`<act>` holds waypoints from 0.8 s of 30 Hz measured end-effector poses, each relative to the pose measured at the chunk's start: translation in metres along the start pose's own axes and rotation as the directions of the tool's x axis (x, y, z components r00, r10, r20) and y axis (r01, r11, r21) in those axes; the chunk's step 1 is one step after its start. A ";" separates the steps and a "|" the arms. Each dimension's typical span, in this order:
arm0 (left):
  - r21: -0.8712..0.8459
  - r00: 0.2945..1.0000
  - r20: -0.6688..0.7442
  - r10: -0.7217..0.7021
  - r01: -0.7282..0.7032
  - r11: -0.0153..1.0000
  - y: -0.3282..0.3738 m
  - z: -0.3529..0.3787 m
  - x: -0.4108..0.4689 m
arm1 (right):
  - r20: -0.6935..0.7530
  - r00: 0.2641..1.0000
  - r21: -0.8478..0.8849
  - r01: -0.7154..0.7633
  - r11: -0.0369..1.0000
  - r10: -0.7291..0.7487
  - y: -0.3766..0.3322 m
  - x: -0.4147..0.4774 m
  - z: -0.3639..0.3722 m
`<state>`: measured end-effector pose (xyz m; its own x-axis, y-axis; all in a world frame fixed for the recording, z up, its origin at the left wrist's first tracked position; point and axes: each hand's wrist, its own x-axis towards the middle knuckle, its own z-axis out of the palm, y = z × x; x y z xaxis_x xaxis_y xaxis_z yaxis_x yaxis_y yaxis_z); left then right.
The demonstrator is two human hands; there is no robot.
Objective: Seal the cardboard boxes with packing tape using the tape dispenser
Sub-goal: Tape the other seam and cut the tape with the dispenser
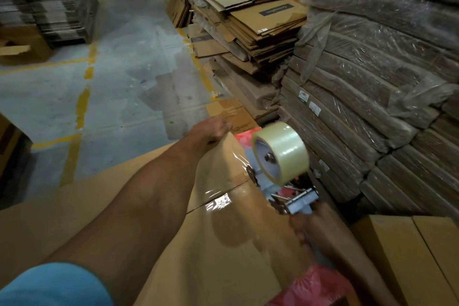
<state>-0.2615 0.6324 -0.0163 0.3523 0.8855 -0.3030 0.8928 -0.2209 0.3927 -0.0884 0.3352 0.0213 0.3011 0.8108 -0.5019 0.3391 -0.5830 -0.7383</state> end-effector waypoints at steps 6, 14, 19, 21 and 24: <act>0.137 0.907 -0.415 -0.065 0.133 0.982 0.036 0.033 -0.038 | 0.009 1.000 0.024 0.019 1.000 -0.019 0.007 -0.012 -0.002; 0.223 0.975 -0.219 -0.037 0.087 0.971 0.047 0.062 -0.066 | 0.020 0.999 0.125 -0.049 0.991 0.047 -0.001 -0.007 0.005; 0.230 0.975 -0.206 -0.087 0.135 0.964 0.052 0.056 -0.068 | 0.059 0.998 0.135 -0.014 0.991 0.006 -0.002 -0.009 0.001; 0.227 0.972 -0.218 -0.089 0.139 0.964 0.055 0.057 -0.069 | 0.052 0.999 0.140 0.001 0.990 -0.008 0.001 -0.017 -0.004; 0.202 0.962 -0.247 -0.114 0.166 0.965 0.055 0.061 -0.065 | 0.075 0.997 0.140 -0.017 0.990 0.007 0.020 -0.038 -0.015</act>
<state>-0.2187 0.5374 -0.0280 0.1683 0.9782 -0.1217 0.9769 -0.1490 0.1533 -0.0800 0.2925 0.0321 0.2355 0.8085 -0.5393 0.2061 -0.5838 -0.7853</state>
